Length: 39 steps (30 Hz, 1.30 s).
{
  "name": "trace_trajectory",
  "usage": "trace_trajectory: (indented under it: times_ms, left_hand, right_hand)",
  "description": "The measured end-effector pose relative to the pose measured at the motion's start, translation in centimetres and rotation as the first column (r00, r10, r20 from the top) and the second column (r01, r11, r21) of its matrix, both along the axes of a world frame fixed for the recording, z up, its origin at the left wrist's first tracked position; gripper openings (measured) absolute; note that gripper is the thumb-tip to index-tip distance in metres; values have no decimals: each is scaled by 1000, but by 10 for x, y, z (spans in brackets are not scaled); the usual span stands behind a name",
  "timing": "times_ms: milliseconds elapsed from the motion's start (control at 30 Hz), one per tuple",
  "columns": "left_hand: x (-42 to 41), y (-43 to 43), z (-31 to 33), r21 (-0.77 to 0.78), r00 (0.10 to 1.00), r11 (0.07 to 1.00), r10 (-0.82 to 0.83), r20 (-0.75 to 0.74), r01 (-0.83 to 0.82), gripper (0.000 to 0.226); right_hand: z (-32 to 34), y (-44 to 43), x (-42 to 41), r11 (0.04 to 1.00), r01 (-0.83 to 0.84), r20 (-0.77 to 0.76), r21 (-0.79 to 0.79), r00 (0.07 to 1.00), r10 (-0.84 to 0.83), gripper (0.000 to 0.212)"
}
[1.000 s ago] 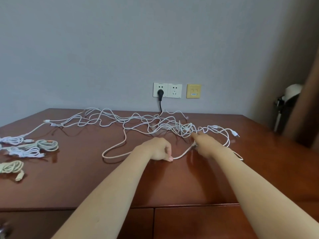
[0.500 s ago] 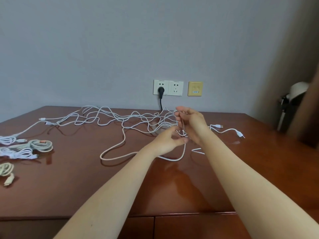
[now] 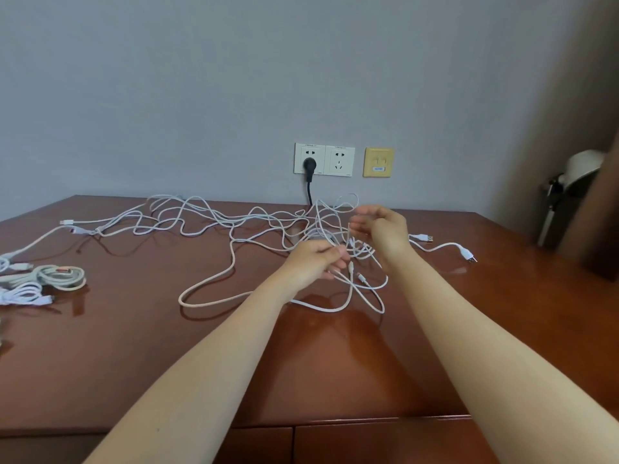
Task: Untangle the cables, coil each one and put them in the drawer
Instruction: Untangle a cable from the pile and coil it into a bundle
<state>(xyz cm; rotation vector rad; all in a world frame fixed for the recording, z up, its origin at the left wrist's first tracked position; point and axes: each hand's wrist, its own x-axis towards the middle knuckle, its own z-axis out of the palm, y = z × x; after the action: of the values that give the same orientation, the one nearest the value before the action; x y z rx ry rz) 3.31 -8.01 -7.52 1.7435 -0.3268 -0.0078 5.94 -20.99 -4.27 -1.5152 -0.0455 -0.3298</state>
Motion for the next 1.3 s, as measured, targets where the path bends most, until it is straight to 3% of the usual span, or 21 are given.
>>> trace_trajectory:
  times_ms: [133, 233, 333, 367, 467, 567, 667, 767, 833, 900, 1000, 1067, 1133, 1233, 1300]
  left_hand:
    - [5, -1, 2, -229, 995, 970, 58, -82, -75, 24]
    - [10, -2, 9, -377, 988, 917, 84, -128, -127, 23]
    - [17, -2, 14, -443, 964, 860, 179, -199, -251, 22]
    - [19, -2, 15, -469, 953, 835, 205, -224, -289, 23]
    - [22, 0, 20, -584, 941, 744, 193, -276, -324, 23]
    - [24, 3, 23, -635, 949, 705, 205, -241, -314, 21]
    - [28, 3, 21, -535, 915, 744, 360, -183, -400, 17]
    - [28, 6, 16, -219, 832, 821, 551, 64, -527, 26]
    - [25, 7, 12, 16, 891, 923, 366, 268, -384, 24]
    - [25, 4, 5, 196, 938, 951, 173, 300, -238, 20]
    - [29, 8, -2, 204, 965, 965, 117, 237, -167, 21]
    - [33, 13, -5, 250, 964, 954, 103, 245, -165, 23]
    - [35, 17, -6, 252, 963, 956, 88, 255, -154, 23]
    - [37, 20, -3, -49, 986, 997, 65, 151, -58, 40]
    - [38, 26, 2, -260, 999, 965, 39, 30, -30, 40]
  right_hand:
    - [-9, -12, -2, 983, 101, 100, -151, 991, -86, 43]
    - [-12, -19, -9, 955, -82, 11, -284, 996, 89, 37]
    - [-8, -20, -15, 898, -367, -159, -245, 928, 336, 17]
    - [-7, -20, -16, 870, -423, -195, -254, 903, 382, 22]
    - [-6, -14, -17, 806, -449, -170, -387, 893, 416, 33]
    - [-4, -3, -12, 872, -419, -75, -252, 907, 414, 35]
    - [-2, 10, -4, 904, -428, -51, 8, 902, 428, 36]
    - [-3, 19, 3, 889, -423, -73, 176, 895, 440, 41]
    - [-5, 25, 7, 860, -425, -69, 281, 885, 460, 39]
    - [-6, 30, 10, 806, -418, -47, 420, 877, 479, 39]
    - [-7, 32, 16, 749, -382, -28, 541, 882, 470, 37]
    - [-9, 32, 18, 824, -364, -87, 435, 894, 440, 33]
    - [-14, 35, 22, 926, -324, -157, 195, 921, 356, 31]
    - [-20, 39, 30, 980, -195, -160, -48, 970, 185, 27]
    - [-26, 41, 37, 983, -88, -60, -161, 995, 79, 5]
